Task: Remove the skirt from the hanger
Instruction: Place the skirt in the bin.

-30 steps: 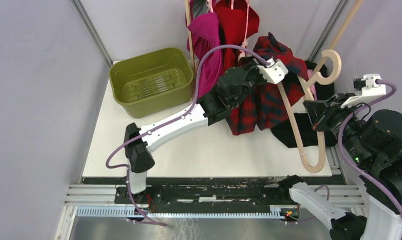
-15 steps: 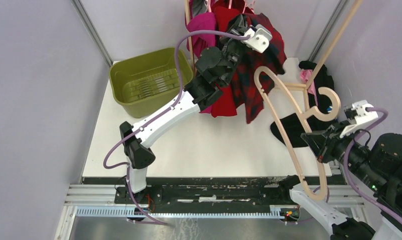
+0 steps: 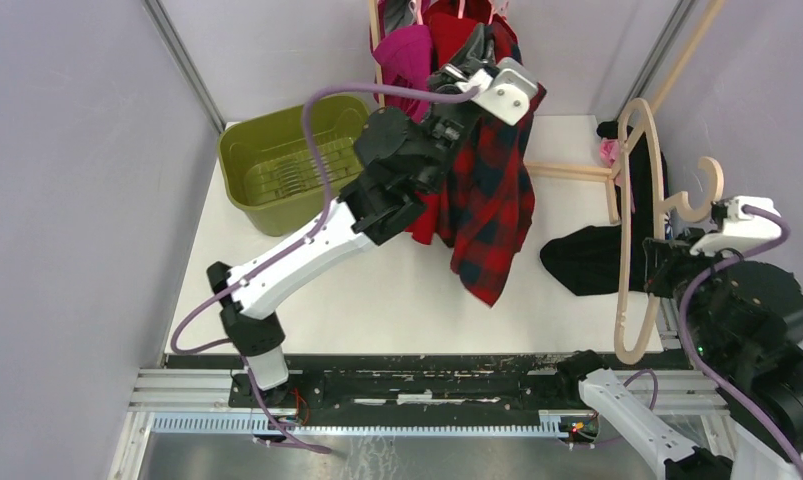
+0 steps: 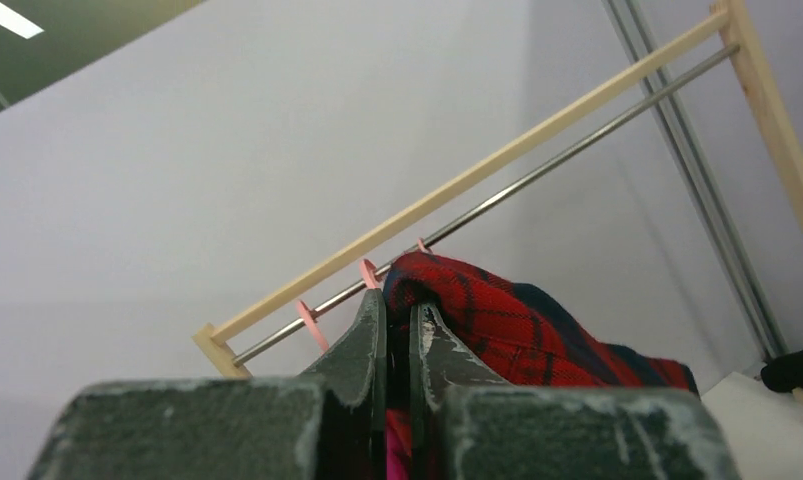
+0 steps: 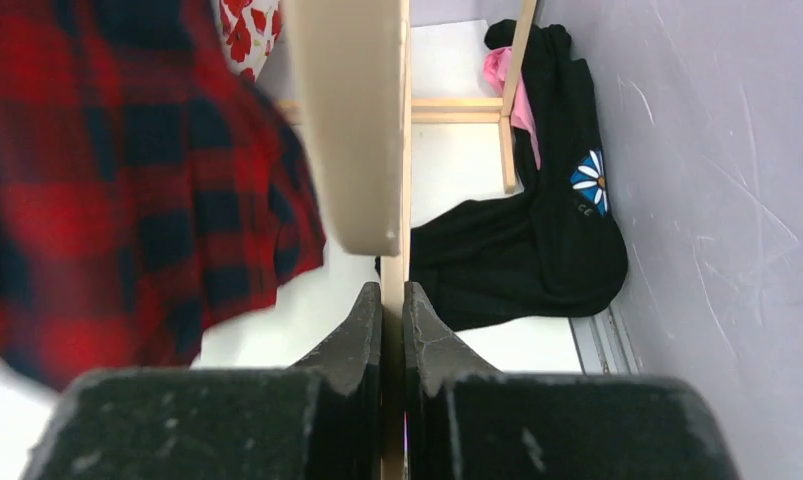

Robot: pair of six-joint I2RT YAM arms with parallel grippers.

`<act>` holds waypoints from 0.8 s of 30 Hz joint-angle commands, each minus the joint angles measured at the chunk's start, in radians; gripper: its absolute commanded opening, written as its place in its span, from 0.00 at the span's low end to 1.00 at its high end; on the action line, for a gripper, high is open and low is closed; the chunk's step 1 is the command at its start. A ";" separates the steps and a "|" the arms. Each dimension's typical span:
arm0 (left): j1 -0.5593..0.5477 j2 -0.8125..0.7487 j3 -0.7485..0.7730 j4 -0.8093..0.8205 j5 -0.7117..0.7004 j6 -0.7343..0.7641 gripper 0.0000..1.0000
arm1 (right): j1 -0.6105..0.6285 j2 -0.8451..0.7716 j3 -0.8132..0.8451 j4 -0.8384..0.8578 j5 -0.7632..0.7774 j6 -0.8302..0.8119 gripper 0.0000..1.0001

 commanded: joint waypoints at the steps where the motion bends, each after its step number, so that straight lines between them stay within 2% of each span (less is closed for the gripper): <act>1: -0.011 -0.179 0.077 0.138 -0.010 0.064 0.03 | 0.000 0.041 -0.066 0.226 0.095 -0.007 0.01; 4: -0.011 -0.253 0.102 0.146 -0.013 0.059 0.03 | 0.001 0.050 -0.116 0.326 0.079 -0.002 0.01; 8: -0.011 -0.358 0.101 0.127 -0.020 0.055 0.03 | 0.002 0.091 -0.130 0.376 0.047 -0.010 0.01; 14: -0.007 -0.439 0.048 0.135 -0.143 0.229 0.03 | 0.001 0.145 -0.122 0.439 0.003 -0.026 0.01; 17: -0.005 -0.480 -0.013 0.152 -0.183 0.246 0.03 | 0.001 0.183 -0.098 0.452 -0.026 -0.024 0.01; 20: -0.002 -0.484 -0.028 0.161 -0.201 0.259 0.03 | 0.002 0.217 -0.075 0.466 -0.055 -0.021 0.01; 24: 0.014 -0.427 0.028 0.095 -0.207 0.261 0.03 | 0.001 0.246 -0.065 0.485 -0.074 -0.023 0.01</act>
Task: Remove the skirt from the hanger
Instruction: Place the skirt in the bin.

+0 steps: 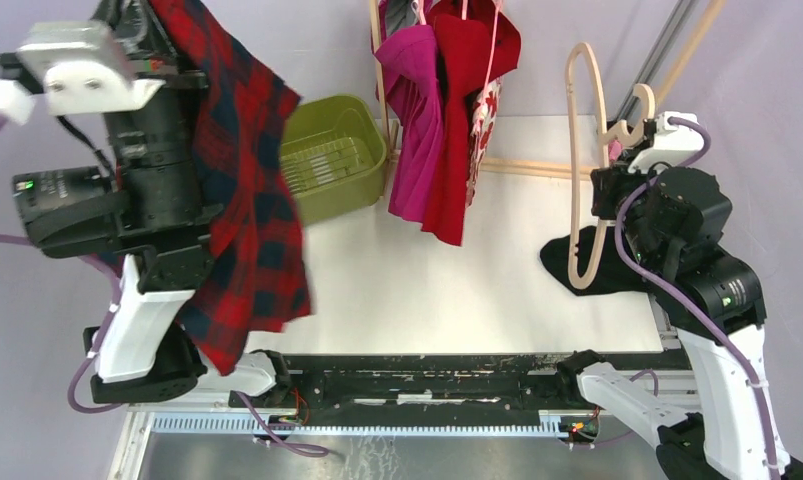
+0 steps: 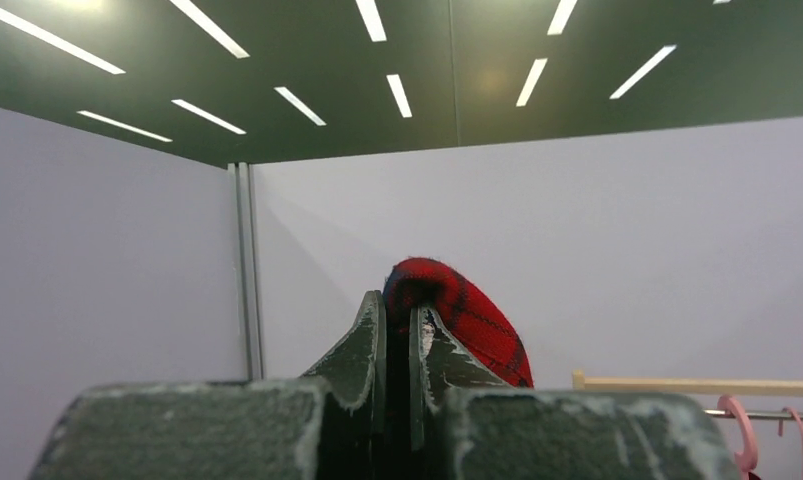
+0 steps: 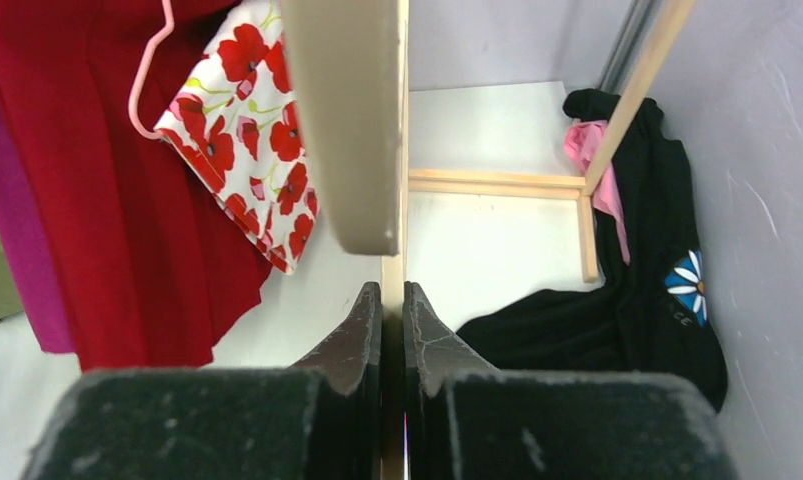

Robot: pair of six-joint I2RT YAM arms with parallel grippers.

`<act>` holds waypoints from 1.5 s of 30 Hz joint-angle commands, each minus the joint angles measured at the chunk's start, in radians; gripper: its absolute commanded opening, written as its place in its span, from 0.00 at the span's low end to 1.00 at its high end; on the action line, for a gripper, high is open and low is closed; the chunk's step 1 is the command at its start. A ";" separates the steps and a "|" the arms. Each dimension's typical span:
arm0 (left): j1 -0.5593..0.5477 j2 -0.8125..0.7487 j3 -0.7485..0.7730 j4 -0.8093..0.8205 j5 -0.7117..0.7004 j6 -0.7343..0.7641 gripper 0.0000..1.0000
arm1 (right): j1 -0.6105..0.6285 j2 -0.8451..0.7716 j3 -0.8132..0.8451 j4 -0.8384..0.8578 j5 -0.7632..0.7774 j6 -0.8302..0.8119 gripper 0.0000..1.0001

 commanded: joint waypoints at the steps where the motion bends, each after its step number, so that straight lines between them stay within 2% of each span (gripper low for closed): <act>1: 0.038 0.102 0.055 -0.058 0.003 0.046 0.03 | 0.002 0.021 0.043 0.100 -0.038 -0.008 0.01; 5: 0.196 0.176 0.130 -0.209 0.055 -0.148 0.03 | 0.002 0.032 0.032 0.119 -0.057 0.003 0.01; 10: 0.394 0.271 0.205 -0.298 0.148 -0.373 0.03 | 0.002 0.036 0.030 0.126 -0.069 0.000 0.01; 13: 0.549 0.325 0.267 -0.337 0.234 -0.579 0.03 | 0.002 0.033 0.025 0.129 -0.071 -0.015 0.01; 17: 0.720 0.437 0.410 -0.405 0.342 -0.745 0.03 | 0.002 0.028 0.013 0.133 -0.062 -0.043 0.01; 25: 1.030 0.522 0.431 -0.363 0.579 -1.066 0.03 | 0.001 0.032 -0.023 0.161 -0.031 -0.075 0.01; 30: 1.136 0.587 0.427 -0.309 0.631 -1.138 0.03 | 0.001 0.049 -0.036 0.175 -0.024 -0.071 0.01; 37: 1.146 0.568 0.201 -0.325 0.722 -1.172 0.03 | 0.001 0.088 -0.048 0.194 -0.040 -0.051 0.01; 45: 1.111 0.357 -0.253 -0.277 0.797 -1.179 0.03 | 0.002 0.108 -0.053 0.200 -0.057 -0.068 0.01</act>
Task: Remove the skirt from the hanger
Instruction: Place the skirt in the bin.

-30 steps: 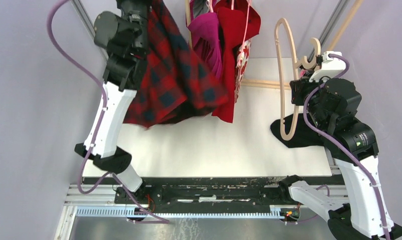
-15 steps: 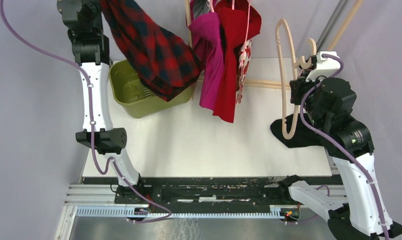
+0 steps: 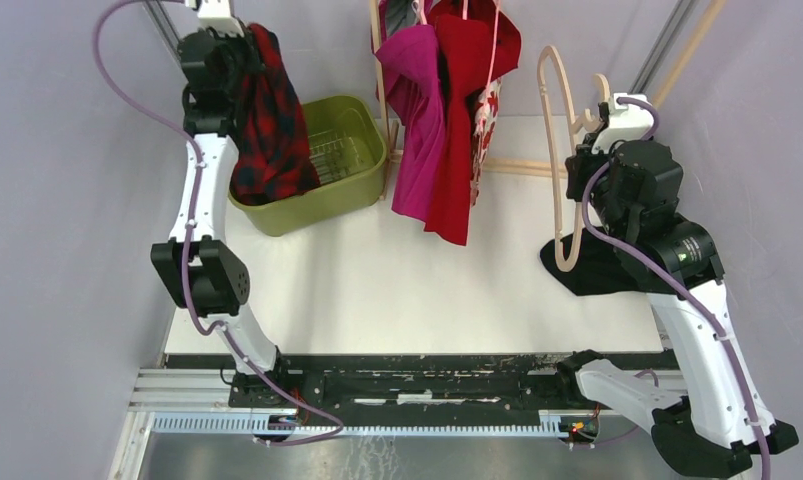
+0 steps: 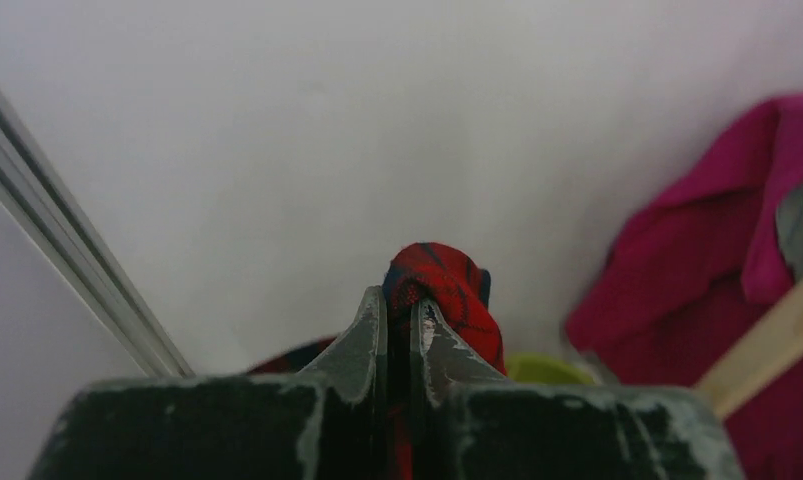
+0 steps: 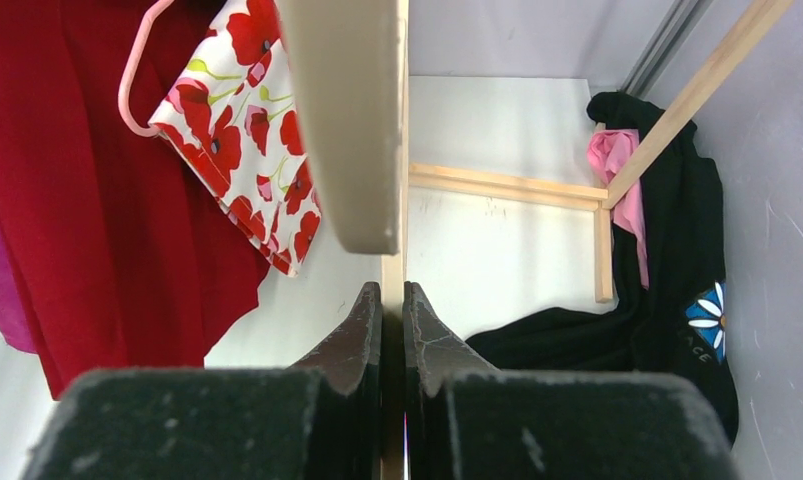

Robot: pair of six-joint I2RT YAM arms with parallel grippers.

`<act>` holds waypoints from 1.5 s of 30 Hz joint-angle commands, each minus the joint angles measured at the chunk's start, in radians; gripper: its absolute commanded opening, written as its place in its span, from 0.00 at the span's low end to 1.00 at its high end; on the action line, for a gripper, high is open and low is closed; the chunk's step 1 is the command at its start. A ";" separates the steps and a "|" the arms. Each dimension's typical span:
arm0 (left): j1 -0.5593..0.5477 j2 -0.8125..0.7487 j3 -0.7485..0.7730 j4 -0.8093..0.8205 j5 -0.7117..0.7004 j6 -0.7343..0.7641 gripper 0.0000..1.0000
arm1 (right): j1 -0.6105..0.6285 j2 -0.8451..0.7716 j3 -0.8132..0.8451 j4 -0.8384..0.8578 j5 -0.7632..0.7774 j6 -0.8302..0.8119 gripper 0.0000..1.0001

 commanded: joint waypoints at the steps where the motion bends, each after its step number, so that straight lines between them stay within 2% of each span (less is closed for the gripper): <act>1: -0.041 -0.212 -0.165 0.116 0.083 -0.053 0.03 | 0.002 -0.003 0.003 0.077 -0.009 -0.012 0.01; 6: -0.114 -0.304 -0.376 0.099 0.118 -0.053 0.03 | 0.001 0.001 -0.003 0.093 -0.004 -0.027 0.01; 14: -0.196 -0.436 -0.738 0.058 0.098 -0.092 0.03 | 0.002 0.041 0.024 0.165 0.097 -0.136 0.01; 18: -0.251 -0.493 -0.848 0.030 0.063 -0.064 0.03 | 0.001 0.104 0.061 0.217 0.137 -0.156 0.01; 23: -0.258 -0.453 -0.819 -0.021 0.008 -0.011 0.03 | 0.001 0.214 0.131 0.303 0.155 -0.169 0.01; 28: -0.281 -0.389 -0.857 0.020 -0.063 -0.015 0.03 | -0.012 0.370 0.250 0.398 0.154 -0.212 0.01; 32: -0.267 -0.266 -0.741 -0.103 -0.171 0.018 0.03 | -0.027 0.500 0.353 0.433 0.145 -0.208 0.01; 35: -0.228 -0.188 -0.654 -0.189 -0.160 -0.014 0.03 | -0.051 0.563 0.402 0.450 0.147 -0.189 0.01; 37: -0.210 -0.173 -0.641 -0.184 -0.140 -0.017 0.15 | -0.064 0.602 0.432 0.460 0.148 -0.181 0.01; 38: -0.205 -0.171 -0.638 -0.176 -0.130 -0.013 0.26 | -0.067 0.615 0.444 0.471 0.150 -0.182 0.01; 39: -0.202 -0.169 -0.621 -0.179 -0.121 -0.008 0.33 | -0.069 0.627 0.449 0.488 0.153 -0.188 0.01; 43: -0.194 -0.128 -0.519 -0.226 -0.068 0.012 0.44 | -0.078 0.672 0.495 0.534 0.176 -0.230 0.01; 45: -0.190 -0.102 -0.463 -0.253 -0.046 0.019 0.66 | -0.084 0.699 0.529 0.541 0.180 -0.233 0.01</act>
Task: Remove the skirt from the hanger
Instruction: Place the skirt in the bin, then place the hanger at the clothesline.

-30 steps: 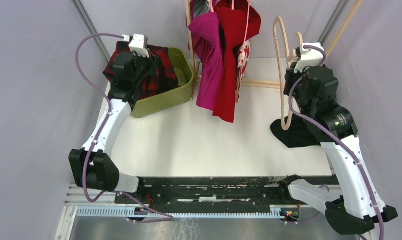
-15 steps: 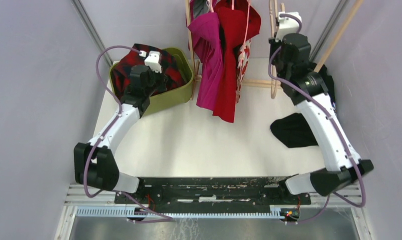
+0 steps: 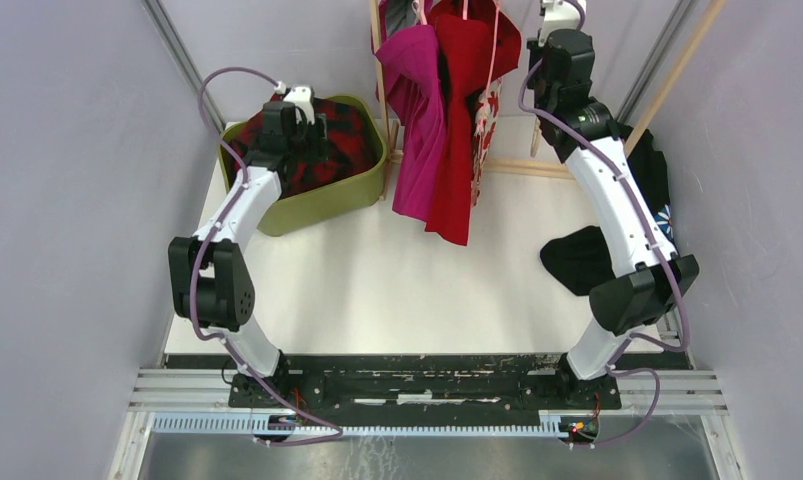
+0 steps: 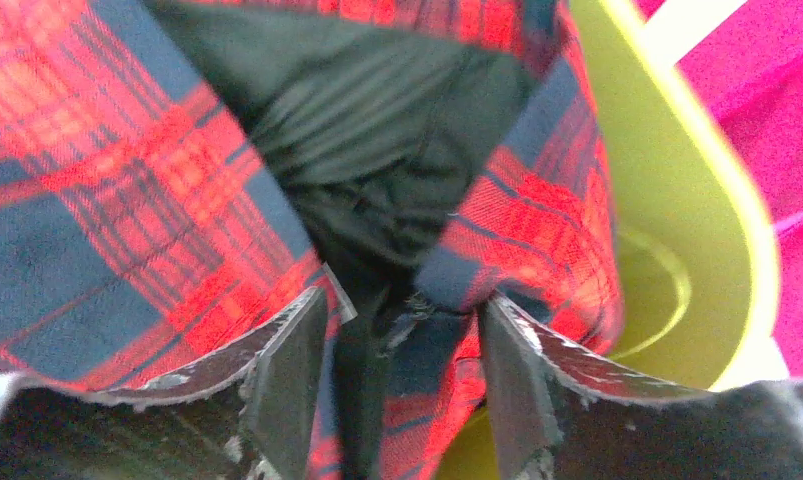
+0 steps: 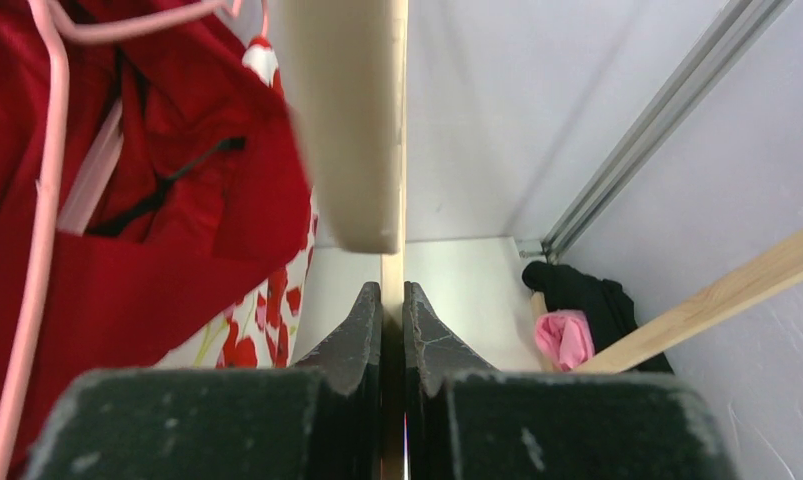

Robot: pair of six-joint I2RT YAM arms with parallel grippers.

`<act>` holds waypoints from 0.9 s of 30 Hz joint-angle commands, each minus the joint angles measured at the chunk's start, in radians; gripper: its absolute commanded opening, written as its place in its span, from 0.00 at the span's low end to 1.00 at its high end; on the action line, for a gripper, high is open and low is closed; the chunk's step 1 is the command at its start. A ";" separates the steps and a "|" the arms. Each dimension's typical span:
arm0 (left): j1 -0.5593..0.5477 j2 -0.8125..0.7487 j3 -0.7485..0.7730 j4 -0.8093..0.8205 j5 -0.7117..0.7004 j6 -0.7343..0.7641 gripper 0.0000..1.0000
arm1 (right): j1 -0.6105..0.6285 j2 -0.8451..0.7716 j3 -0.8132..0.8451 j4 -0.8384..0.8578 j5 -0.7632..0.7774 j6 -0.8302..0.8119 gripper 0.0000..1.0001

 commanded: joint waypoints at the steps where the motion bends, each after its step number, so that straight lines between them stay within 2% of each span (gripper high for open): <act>1: 0.004 0.033 0.158 -0.033 0.060 0.037 0.68 | -0.012 0.028 0.120 0.132 0.036 -0.026 0.01; 5: 0.010 0.057 0.224 -0.057 0.120 0.028 0.66 | -0.017 0.074 0.171 0.155 0.049 -0.037 0.01; 13: 0.015 0.048 0.248 -0.077 0.218 -0.001 0.75 | -0.048 0.180 0.258 0.194 0.067 -0.073 0.01; 27: 0.015 0.014 0.213 -0.134 0.225 0.021 0.75 | -0.146 0.318 0.395 0.221 0.071 -0.067 0.01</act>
